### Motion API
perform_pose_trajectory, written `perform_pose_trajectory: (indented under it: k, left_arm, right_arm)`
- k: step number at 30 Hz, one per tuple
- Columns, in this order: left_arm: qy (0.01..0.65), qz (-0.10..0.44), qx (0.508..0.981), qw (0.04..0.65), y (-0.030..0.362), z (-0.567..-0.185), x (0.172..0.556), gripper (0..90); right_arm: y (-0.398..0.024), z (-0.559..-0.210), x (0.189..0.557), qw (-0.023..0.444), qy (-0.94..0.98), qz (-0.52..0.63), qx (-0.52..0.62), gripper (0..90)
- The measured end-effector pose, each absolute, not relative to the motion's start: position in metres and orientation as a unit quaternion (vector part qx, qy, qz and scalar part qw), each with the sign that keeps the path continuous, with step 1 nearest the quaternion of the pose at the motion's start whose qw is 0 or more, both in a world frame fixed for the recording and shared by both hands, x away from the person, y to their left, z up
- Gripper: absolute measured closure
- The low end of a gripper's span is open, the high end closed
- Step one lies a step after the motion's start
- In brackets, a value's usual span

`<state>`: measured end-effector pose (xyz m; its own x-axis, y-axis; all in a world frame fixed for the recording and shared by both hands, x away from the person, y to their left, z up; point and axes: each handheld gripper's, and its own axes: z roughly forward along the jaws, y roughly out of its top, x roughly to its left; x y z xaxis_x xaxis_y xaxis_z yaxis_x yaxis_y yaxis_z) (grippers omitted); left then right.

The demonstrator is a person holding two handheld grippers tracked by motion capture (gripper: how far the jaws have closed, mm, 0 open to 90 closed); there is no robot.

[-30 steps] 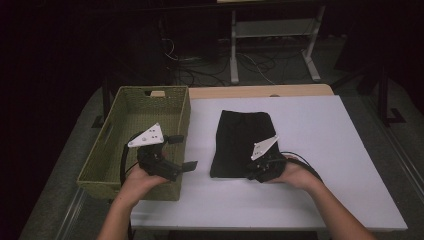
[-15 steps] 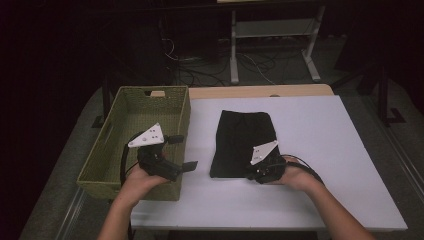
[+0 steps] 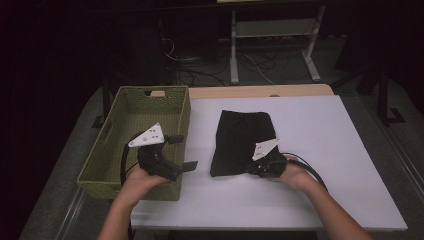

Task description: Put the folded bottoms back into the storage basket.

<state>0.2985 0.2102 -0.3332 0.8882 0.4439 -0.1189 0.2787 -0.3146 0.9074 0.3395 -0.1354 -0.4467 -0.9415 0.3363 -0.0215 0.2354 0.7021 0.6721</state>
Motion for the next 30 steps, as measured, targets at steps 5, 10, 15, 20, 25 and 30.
perform_pose_trajectory:
  k: [5, 10, 15, 20, 25, 30]
  left_arm:
    - [0.223, 0.076, 0.808, 0.540, 0.210, -0.333, 0.299, 0.5]
    - [0.224, 0.073, 0.806, 0.543, 0.211, -0.333, 0.299, 0.5]
    - [0.223, 0.074, 0.806, 0.543, 0.211, -0.333, 0.299, 0.5]
    - [0.224, 0.072, 0.805, 0.545, 0.211, -0.333, 0.299, 0.5]
    - [0.225, 0.072, 0.804, 0.545, 0.212, -0.333, 0.299, 0.5]
    - [0.224, 0.074, 0.805, 0.544, 0.211, -0.333, 0.299, 0.5]
  right_arm:
    - [-0.135, -0.445, 0.340, 0.068, 0.920, 0.353, 0.156, 84.8]
    - [-0.134, -0.444, 0.341, 0.059, 0.919, 0.356, 0.159, 85.5]
    - [-0.133, -0.442, 0.339, 0.055, 0.921, 0.354, 0.154, 85.5]
    - [-0.133, -0.438, 0.334, 0.050, 0.921, 0.356, 0.148, 85.5]
    - [-0.133, -0.434, 0.329, 0.047, 0.922, 0.355, 0.145, 85.5]
    - [-0.135, -0.430, 0.324, 0.044, 0.921, 0.359, 0.142, 85.5]
